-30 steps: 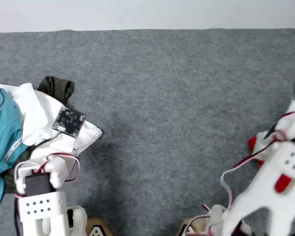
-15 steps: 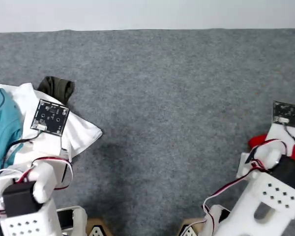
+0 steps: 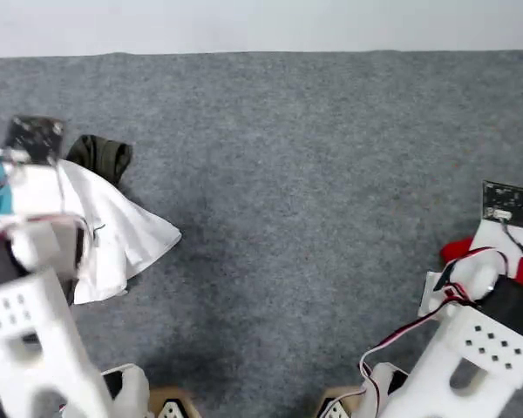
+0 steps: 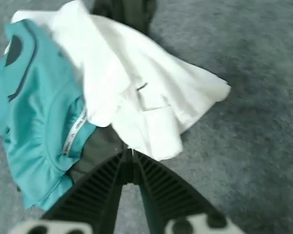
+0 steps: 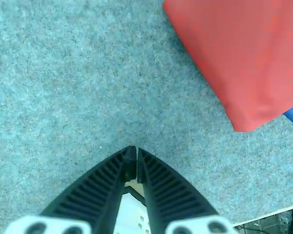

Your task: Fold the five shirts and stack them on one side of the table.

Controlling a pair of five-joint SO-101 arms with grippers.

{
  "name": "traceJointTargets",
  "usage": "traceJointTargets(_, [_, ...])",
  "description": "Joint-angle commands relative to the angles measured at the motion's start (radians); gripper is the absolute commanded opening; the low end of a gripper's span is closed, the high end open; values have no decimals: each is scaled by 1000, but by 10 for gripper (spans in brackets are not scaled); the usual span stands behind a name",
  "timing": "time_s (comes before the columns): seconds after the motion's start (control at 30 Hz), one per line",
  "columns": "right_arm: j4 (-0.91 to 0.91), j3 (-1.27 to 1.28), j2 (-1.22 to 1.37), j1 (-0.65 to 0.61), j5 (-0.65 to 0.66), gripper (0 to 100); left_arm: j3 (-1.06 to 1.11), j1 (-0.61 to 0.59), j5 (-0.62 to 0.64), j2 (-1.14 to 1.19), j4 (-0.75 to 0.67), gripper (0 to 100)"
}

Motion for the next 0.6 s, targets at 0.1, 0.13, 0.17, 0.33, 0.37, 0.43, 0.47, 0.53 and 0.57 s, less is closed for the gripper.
traceJointTargets(0.1, [36, -6, -15, -5, 5, 10, -148, -55, -3, 292, 25, 6])
traceJointTargets(0.13, [36, -6, -15, -5, 5, 10, -159, -54, -18, 328, 25, 13])
traceJointTargets(0.17, [36, -6, -15, -5, 5, 10, -168, -49, -38, 365, 25, 31])
traceJointTargets(0.33, [35, -6, -15, -5, 6, 10, -243, -57, -104, 519, 21, 169])
traceJointTargets(0.37, [35, -6, -15, -5, 6, 10, -268, -64, -104, 546, 20, 186])
traceJointTargets(0.43, [35, -6, -15, -5, 6, 10, -309, -69, -104, 597, -9, 212])
traceJointTargets(0.47, [35, -6, -15, -5, 6, 10, -328, -69, -106, 621, -26, 219])
traceJointTargets(0.53, [35, -6, -15, -5, 6, 10, -360, -71, -107, 669, -72, 223])
traceJointTargets(0.57, [35, -6, -15, -5, 6, 10, -374, -71, -107, 690, -95, 224])
